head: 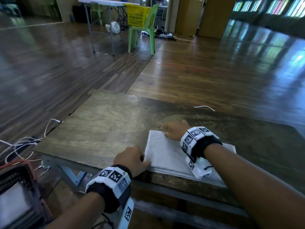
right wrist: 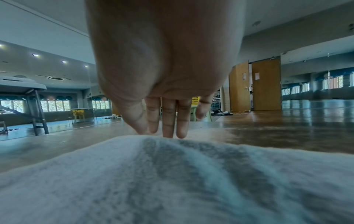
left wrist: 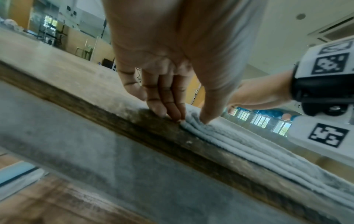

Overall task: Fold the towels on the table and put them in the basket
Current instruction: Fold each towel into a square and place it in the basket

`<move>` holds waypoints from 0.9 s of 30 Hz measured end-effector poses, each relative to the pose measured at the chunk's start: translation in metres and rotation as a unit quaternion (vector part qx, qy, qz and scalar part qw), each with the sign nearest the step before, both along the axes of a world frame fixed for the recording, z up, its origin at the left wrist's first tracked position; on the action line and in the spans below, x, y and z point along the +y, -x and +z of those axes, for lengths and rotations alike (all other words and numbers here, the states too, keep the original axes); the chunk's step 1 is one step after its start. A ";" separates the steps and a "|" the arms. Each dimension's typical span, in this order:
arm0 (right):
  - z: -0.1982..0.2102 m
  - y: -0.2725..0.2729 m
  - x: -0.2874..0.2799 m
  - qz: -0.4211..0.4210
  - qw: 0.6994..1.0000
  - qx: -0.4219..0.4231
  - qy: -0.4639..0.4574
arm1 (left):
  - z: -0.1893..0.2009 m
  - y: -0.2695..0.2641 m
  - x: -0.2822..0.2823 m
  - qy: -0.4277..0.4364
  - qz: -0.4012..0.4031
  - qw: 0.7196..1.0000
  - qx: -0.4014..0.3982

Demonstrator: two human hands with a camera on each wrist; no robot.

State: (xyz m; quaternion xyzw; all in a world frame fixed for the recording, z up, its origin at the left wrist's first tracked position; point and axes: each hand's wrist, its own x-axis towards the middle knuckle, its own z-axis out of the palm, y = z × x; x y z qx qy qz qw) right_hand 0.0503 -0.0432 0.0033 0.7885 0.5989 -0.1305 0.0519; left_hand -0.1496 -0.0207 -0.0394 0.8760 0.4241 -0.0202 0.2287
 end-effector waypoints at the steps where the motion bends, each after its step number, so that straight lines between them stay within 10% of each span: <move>1: -0.001 0.005 0.006 0.004 1.000 0.007 0.007 | -0.001 -0.001 0.000 0.010 0.004 1.000 -0.002; 11: -0.002 0.018 0.017 -0.016 0.991 0.098 -0.085 | 0.010 0.003 -0.002 0.089 0.059 0.990 -0.095; 16: 0.029 0.001 0.003 -0.060 0.951 0.200 -0.226 | 0.038 0.012 0.008 -0.047 0.104 0.962 -0.248; 27: 0.042 -0.066 -0.073 -0.095 0.900 0.365 -0.219 | 0.041 -0.023 -0.042 -0.097 -0.153 0.914 -0.362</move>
